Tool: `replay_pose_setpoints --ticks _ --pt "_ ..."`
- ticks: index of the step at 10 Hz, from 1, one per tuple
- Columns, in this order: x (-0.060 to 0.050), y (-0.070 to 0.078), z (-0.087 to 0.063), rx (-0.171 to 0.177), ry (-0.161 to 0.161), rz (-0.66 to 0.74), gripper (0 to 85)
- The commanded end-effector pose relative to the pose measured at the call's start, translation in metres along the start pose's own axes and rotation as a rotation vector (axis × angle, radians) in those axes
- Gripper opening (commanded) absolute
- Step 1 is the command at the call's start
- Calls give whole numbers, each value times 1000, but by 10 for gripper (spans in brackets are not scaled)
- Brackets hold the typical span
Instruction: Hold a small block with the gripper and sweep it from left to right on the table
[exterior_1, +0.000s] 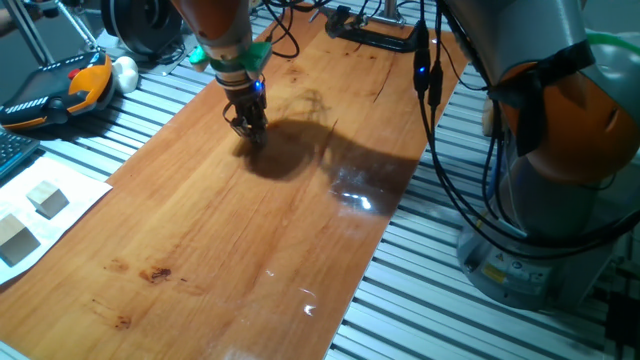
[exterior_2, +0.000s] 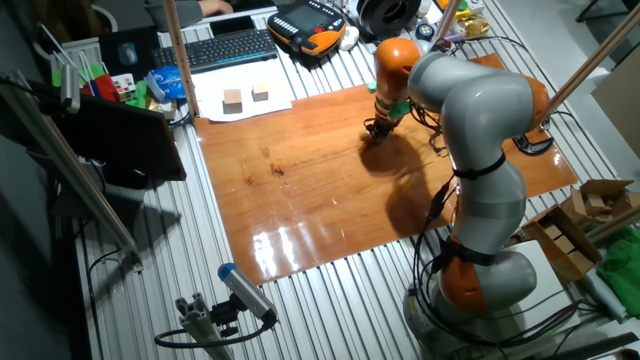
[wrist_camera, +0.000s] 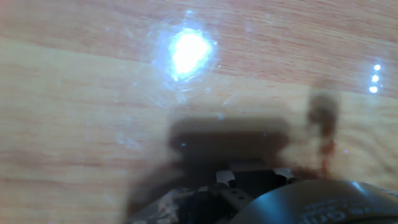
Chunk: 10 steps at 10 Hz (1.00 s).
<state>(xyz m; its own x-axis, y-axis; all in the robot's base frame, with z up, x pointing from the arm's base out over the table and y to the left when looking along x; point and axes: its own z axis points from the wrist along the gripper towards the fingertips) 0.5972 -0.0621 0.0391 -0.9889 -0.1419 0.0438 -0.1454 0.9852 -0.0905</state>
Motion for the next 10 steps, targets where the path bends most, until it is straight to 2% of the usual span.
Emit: replay_pose_setpoints --ticks 1,3,7,8,9,10 --pt "0 0 0 -18 8 -2 7" --pt "0 0 0 -34 6 22 7" --pt "0 0 0 -31 5 57 7" --pt "0 0 0 -21 -10 59 7" --pt "0 0 0 -18 -10 56 7" --pt "0 0 0 -33 0 51 7"
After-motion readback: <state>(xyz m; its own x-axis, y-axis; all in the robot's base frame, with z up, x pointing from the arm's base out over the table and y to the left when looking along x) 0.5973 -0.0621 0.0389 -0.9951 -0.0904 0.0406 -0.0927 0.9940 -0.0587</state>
